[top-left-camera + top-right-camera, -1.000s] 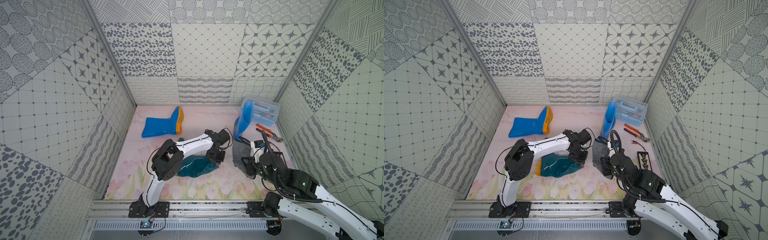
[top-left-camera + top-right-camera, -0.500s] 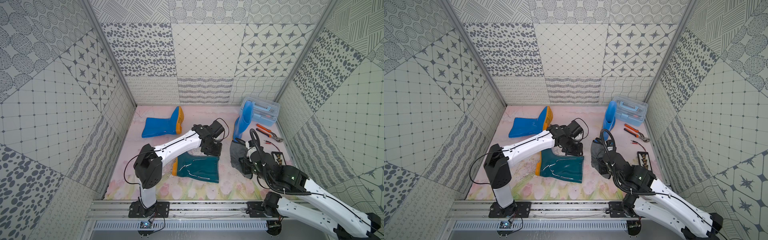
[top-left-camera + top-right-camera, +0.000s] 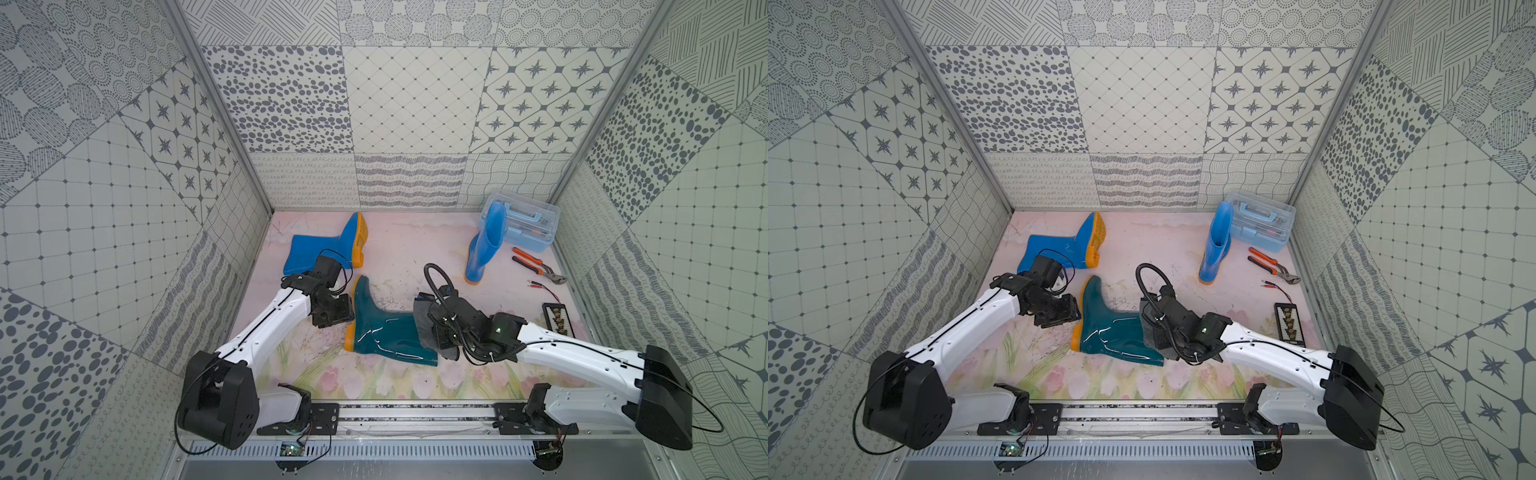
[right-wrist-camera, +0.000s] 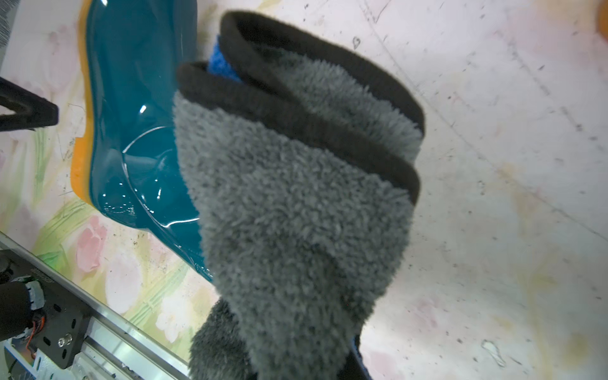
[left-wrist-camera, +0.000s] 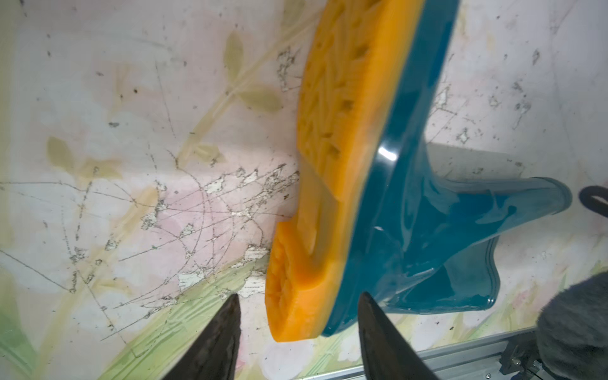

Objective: Wipe the rubber boots with a cloth
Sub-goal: Wipe the dirt off the rubber boot.

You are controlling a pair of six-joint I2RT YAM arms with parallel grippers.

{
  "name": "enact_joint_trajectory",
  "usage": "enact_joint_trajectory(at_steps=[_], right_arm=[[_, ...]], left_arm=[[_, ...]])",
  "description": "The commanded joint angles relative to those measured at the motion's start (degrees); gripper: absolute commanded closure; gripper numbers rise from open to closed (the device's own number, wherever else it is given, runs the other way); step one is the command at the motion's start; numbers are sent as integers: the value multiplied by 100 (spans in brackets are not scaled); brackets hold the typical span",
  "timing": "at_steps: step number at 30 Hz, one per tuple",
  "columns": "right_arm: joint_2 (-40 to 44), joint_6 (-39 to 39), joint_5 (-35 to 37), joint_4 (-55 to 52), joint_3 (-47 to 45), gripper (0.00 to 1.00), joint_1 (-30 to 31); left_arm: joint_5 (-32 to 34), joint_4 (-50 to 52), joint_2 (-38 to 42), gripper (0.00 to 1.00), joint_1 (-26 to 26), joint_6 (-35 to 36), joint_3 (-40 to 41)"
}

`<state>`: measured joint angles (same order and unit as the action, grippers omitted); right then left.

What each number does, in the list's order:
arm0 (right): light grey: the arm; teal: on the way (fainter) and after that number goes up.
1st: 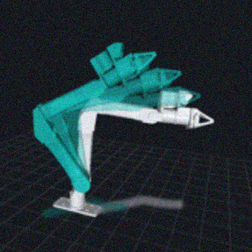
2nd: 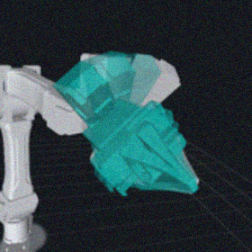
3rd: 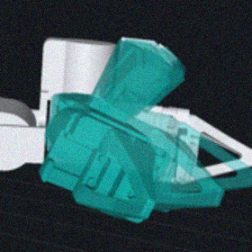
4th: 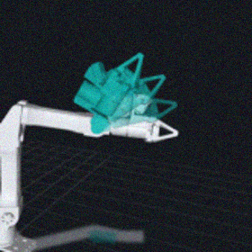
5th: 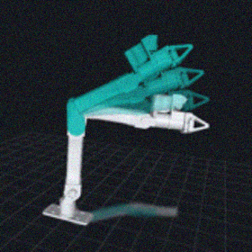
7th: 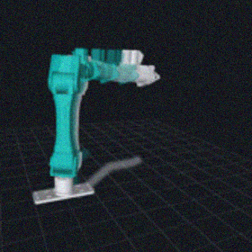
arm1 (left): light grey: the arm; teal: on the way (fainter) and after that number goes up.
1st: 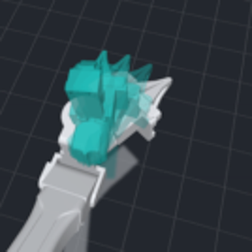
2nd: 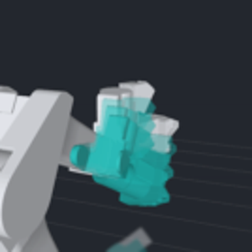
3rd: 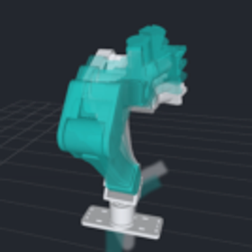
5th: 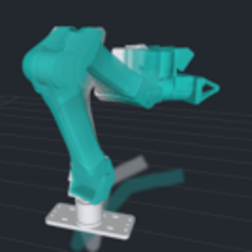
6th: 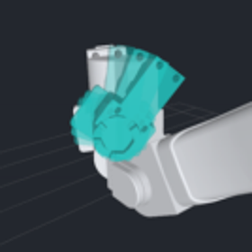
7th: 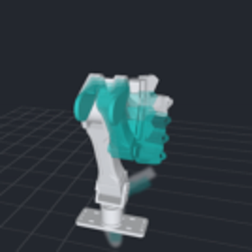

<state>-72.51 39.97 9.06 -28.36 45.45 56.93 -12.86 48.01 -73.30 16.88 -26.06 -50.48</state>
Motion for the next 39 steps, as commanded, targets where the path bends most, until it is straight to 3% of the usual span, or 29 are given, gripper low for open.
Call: enact_joint_trajectory(at_steps=[1,8,12,17,22,30,39], right_arm=[[-323,95,-330,792,-28,100,-121],[-734,-161,-805,999,235,100,-832],[-834,-523,-699,786,739,100,-893],[-1468,-729,-890,793,1527,100,-767],[-2496,-630,-1269,1197,2374,100,-438],[-4163,-509,-1804,1670,3625,100,-220],[-5034,-606,-1701,1595,4988,100,-625]], left_arm=[[-1434,-778,15,43,-272,382,440],[-1772,-1826,107,57,64,-684,1137],[-1480,-2091,154,62,608,-1074,1255],[-1013,-2080,258,71,685,-1261,1404],[-1148,-2403,363,82,680,-1480,1720],[-992,-2021,238,99,686,-1405,1751],[-1029,-2177,85,100,701,-1438,1940]])
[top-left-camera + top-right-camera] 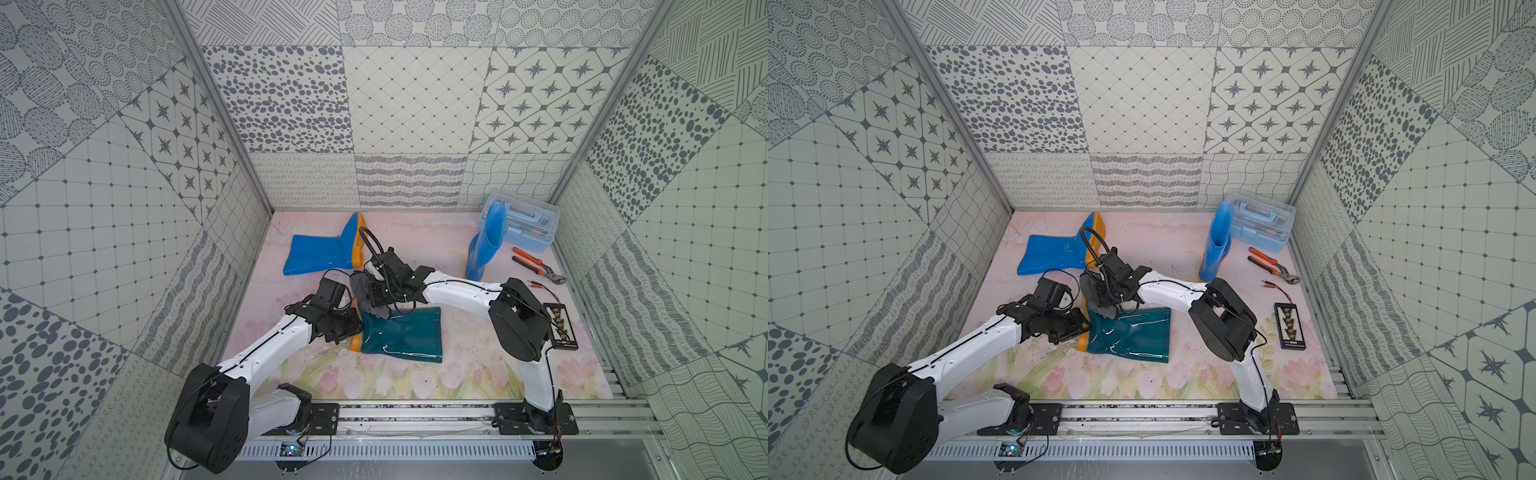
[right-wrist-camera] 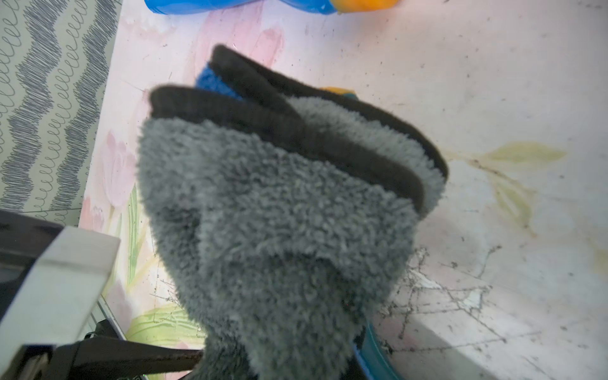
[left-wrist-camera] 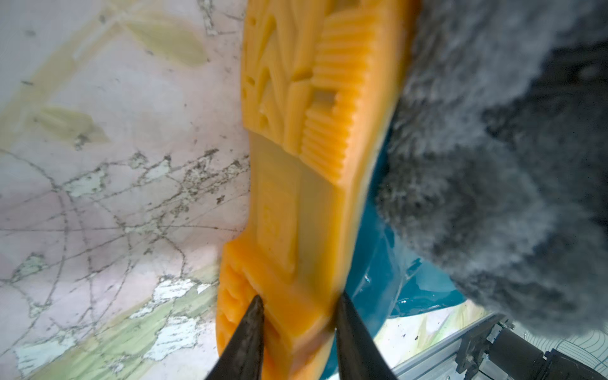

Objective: Wipe the rubber boots with a cloth
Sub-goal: Wipe the dirt off the rubber boot.

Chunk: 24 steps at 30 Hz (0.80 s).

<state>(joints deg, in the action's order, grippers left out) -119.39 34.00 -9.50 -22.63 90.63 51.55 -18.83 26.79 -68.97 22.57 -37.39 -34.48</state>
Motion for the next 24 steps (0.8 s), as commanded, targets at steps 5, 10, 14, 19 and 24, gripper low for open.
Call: enact_joint_trajectory(at_steps=[5,10,14,19,24], right_arm=[[-565,73,32,1007,782,100,-120],[-791,135,159,995,1017,100,-118],[-1055,116,388,824,1573,100,-236],[-1379,125,354,722,2292,100,-336],[-1648,184,91,599,2616,100,-289]], left_arm=[[-497,-327,-414,100,127,-431,428],[-490,-461,-415,100,125,-485,477],[-420,-256,-384,100,121,-375,398],[-389,65,-406,100,125,-237,243],[-282,242,-462,100,116,-179,153]])
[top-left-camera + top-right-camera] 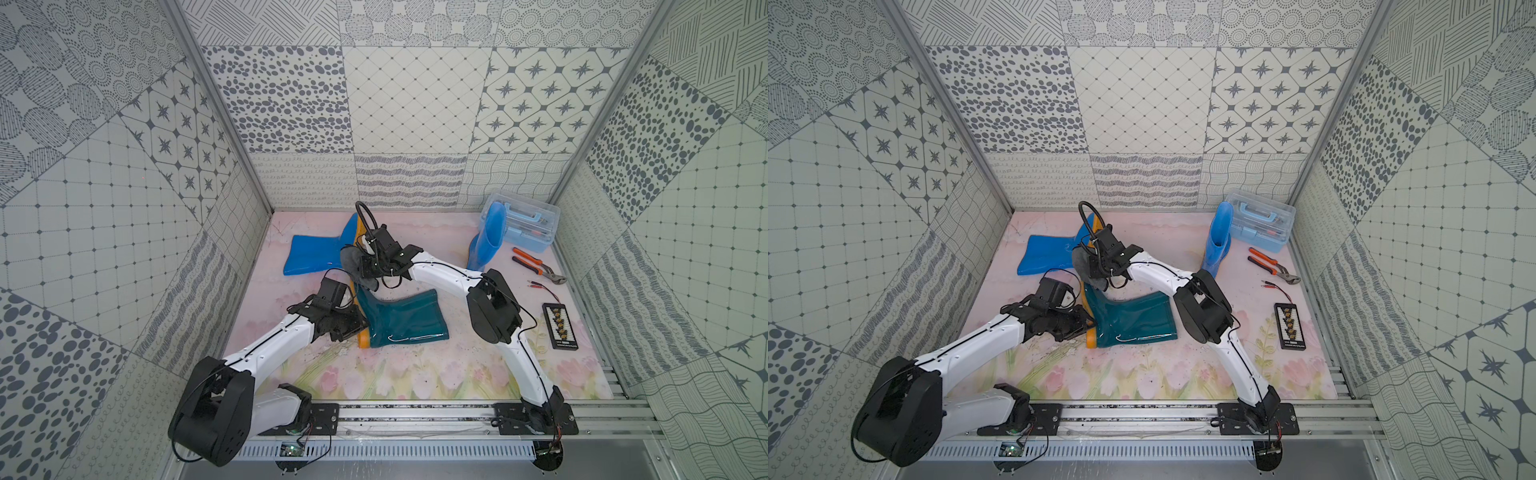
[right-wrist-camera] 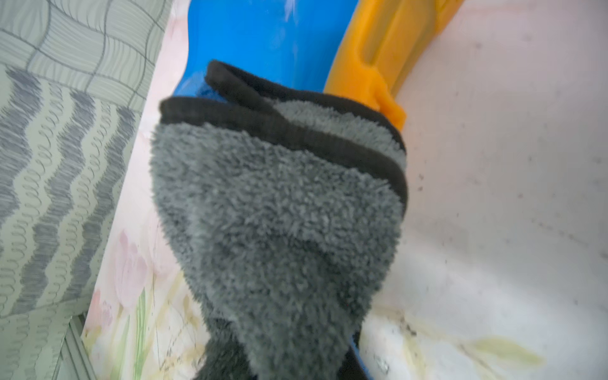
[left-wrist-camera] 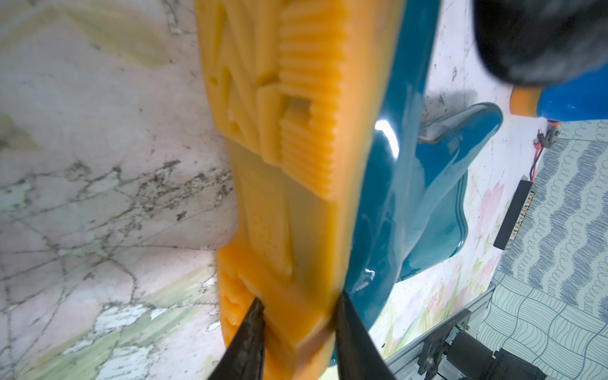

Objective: Wipe the rubber boots with a cloth
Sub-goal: Wipe the dirt off the rubber boot.

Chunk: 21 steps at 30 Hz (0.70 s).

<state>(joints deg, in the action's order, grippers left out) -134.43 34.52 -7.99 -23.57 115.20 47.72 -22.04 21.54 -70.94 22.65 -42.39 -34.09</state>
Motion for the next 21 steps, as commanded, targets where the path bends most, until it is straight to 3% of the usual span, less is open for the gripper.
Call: enact_joint_trajectory(at_steps=[1,13,21], right_arm=[[-131,140,-81,740,49,100,121],[1062,217,338,1288,-2277,100,64],[1351,93,291,1114,-2413,100,15]], left_arm=[[55,791,-264,100,116,328,104],[213,895,-239,100,116,328,158],[235,913,-202,100,115,339,185]])
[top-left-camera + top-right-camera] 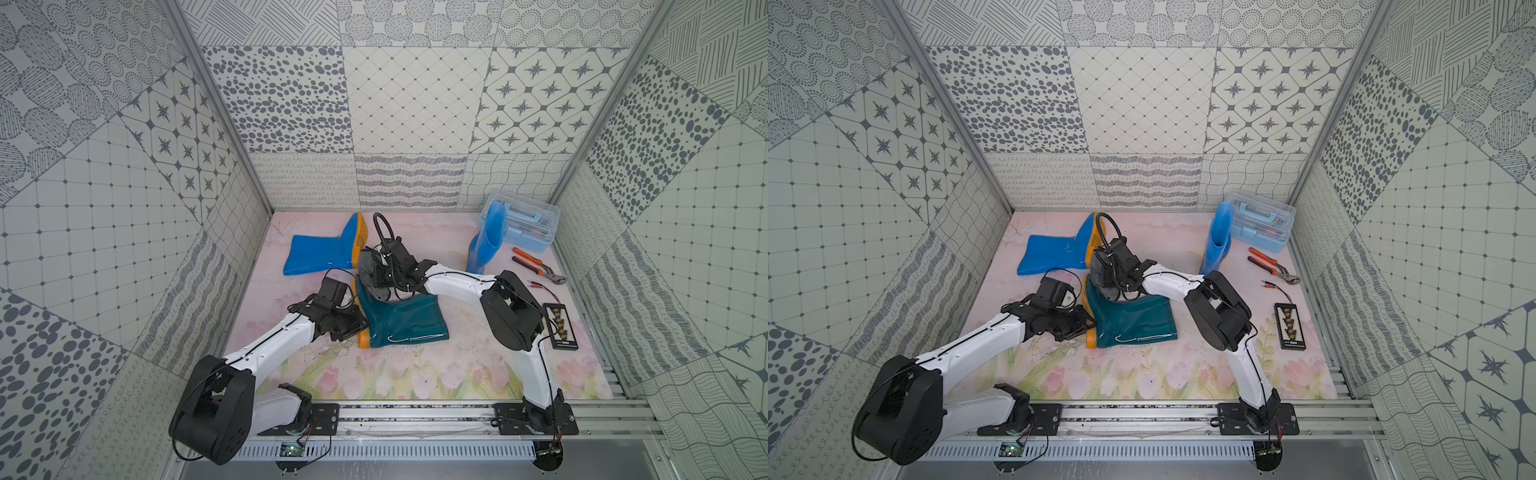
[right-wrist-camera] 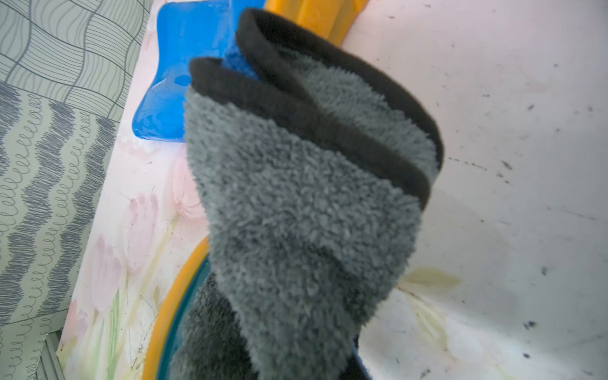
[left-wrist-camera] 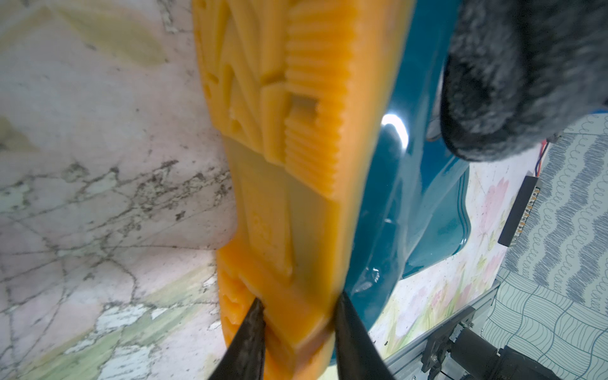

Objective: Wipe the rubber boots with a cloth
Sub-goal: Wipe the dirt off the rubber boot.

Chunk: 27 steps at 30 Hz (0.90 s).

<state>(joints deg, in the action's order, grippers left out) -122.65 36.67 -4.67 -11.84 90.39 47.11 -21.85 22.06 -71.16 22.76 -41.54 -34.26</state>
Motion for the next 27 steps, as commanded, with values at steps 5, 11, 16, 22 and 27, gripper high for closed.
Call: enact_joint_trajectory(at_steps=[5,11,16,22,27], right_arm=[[-5,-358,69,-353,856,100,495],[-995,-214,-193,-730,2191,100,501],[-1040,-150,-211,-695,1934,100,471],[-409,-90,-23,-335,752,100,415],[-145,-64,12,-260,181,100,409]], left_arm=[[240,892,-116,100,108,228,204],[228,826,-147,100,98,168,192],[242,838,-70,100,106,141,202],[354,761,-196,100,105,-31,371],[328,620,-362,100,106,-180,393]])
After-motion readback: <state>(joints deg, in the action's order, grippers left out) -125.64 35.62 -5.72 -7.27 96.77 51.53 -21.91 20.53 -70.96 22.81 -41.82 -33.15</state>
